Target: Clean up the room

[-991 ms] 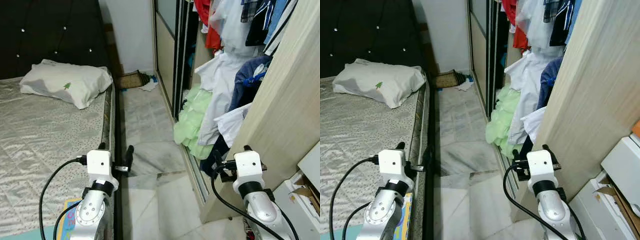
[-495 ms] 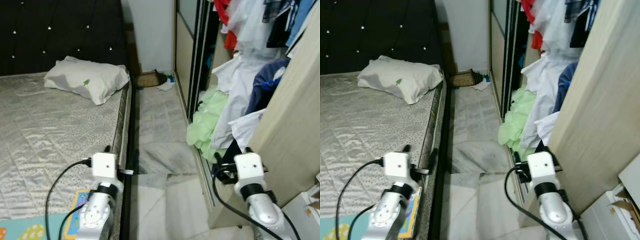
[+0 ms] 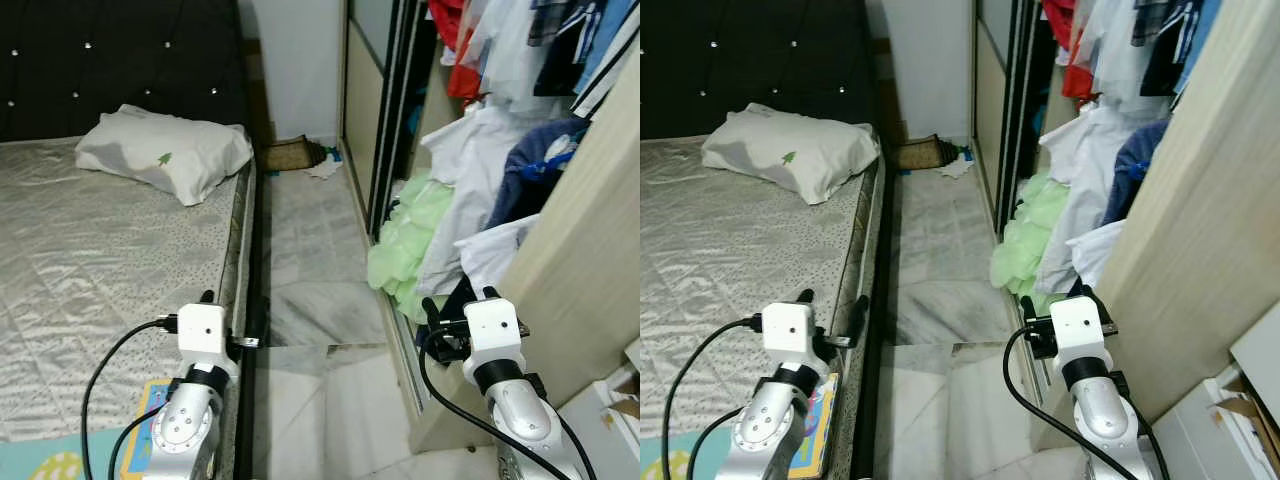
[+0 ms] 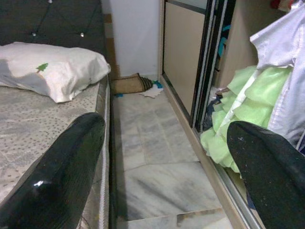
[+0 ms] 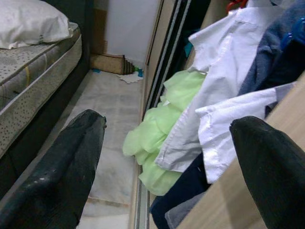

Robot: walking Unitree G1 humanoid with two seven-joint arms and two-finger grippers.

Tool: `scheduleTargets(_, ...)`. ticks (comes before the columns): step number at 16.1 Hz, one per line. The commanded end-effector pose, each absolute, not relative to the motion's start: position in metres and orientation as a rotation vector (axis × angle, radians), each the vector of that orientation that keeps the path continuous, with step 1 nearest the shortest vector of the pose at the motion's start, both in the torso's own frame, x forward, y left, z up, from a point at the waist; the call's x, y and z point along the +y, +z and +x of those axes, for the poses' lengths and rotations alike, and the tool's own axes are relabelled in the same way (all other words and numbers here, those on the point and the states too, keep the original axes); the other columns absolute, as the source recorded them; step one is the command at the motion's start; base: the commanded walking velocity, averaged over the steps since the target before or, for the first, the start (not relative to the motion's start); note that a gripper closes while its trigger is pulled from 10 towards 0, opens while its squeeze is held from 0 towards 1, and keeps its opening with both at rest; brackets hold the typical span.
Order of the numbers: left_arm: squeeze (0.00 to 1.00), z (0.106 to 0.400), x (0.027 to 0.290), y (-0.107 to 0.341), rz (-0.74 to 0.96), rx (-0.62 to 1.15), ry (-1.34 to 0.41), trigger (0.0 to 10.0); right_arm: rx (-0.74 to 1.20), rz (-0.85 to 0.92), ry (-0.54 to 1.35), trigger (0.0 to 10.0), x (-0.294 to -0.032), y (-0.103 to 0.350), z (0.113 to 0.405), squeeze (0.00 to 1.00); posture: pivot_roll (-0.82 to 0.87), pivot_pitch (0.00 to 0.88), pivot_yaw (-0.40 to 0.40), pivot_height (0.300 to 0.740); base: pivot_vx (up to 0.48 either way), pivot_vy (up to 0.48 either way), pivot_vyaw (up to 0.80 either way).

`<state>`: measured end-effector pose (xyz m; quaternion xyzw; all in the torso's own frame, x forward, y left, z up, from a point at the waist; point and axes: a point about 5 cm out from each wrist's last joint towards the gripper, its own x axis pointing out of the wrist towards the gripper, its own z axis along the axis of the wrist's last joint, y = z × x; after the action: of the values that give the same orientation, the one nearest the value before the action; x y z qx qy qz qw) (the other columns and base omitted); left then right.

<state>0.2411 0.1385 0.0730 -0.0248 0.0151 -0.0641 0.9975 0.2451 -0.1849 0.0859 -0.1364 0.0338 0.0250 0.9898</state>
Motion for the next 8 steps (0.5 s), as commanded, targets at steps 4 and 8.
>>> scheduleTargets(4,0.00,0.242,0.139,0.075,-0.062,0.013,-0.130,10.0,0.050,-0.269,0.056,10.0,-0.191,0.090,0.238,0.00,-0.01,0.035,0.017,0.714,0.000,0.000,0.00)
scheduleTargets(8,0.00,0.236,0.146,0.076,-0.057,0.015,-0.124,10.0,0.075,-0.292,0.007,10.0,-0.211,0.091,0.210,0.00,-0.02,0.048,0.025,0.714,0.000,0.000,0.00)
